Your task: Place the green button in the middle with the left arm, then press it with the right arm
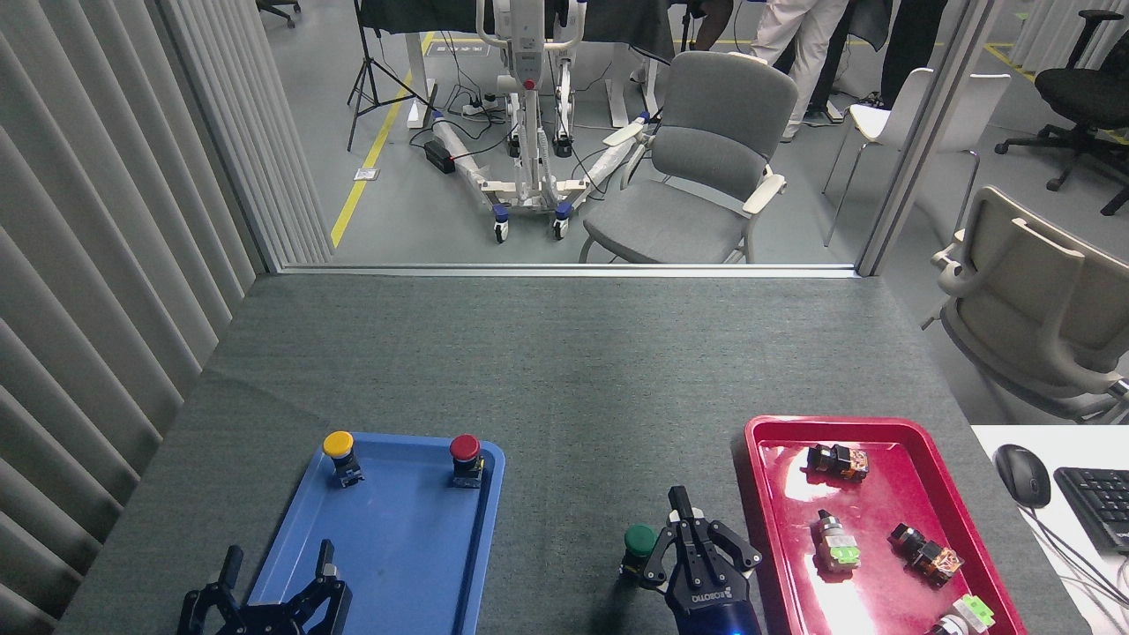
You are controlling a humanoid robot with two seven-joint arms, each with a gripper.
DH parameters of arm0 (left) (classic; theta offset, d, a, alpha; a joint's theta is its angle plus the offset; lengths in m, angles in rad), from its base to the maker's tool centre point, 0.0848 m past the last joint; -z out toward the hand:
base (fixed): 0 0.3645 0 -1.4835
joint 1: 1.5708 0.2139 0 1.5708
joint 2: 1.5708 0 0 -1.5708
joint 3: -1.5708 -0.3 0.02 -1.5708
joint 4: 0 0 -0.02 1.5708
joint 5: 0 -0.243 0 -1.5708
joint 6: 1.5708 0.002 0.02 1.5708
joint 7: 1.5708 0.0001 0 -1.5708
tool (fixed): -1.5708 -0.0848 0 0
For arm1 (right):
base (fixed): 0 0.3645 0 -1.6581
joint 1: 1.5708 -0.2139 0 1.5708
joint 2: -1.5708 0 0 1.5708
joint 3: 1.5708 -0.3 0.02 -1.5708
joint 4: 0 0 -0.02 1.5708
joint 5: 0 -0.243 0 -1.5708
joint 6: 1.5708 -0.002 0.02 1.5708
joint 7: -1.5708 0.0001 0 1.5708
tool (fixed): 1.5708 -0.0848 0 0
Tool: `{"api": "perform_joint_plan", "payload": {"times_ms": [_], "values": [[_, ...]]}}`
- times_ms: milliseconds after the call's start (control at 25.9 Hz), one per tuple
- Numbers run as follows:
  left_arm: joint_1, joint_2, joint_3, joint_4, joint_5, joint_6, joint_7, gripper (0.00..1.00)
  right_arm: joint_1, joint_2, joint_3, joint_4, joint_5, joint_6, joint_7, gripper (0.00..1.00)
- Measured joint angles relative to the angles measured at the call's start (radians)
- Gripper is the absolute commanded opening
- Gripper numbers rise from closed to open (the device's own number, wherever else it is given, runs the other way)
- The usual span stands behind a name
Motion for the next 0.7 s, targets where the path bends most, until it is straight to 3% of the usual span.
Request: {"api": "perform_joint_plan", "payload": {"times_ms": [193, 502, 696], "values": [[-0.011, 0.003, 0.0, 0.015, 0.001, -0.013, 0.0, 1.0, 0.022, -0.019, -0.042, -0.009, -0.016, 0.005, -0.013, 0.99], [-0.044, -0.001, -0.002, 0.049, 0.001, -0.079, -0.001, 1.0, 0.127, -0.081, -0.197, -0.062, -0.058, -0.006, -0.014, 0.99], [-0.046, -0.002, -0.003, 0.054, 0.002, -0.108, -0.001, 1.0, 0.152, -0.116, -0.23, -0.07, -0.065, -0.006, -0.017, 1.0]]}}
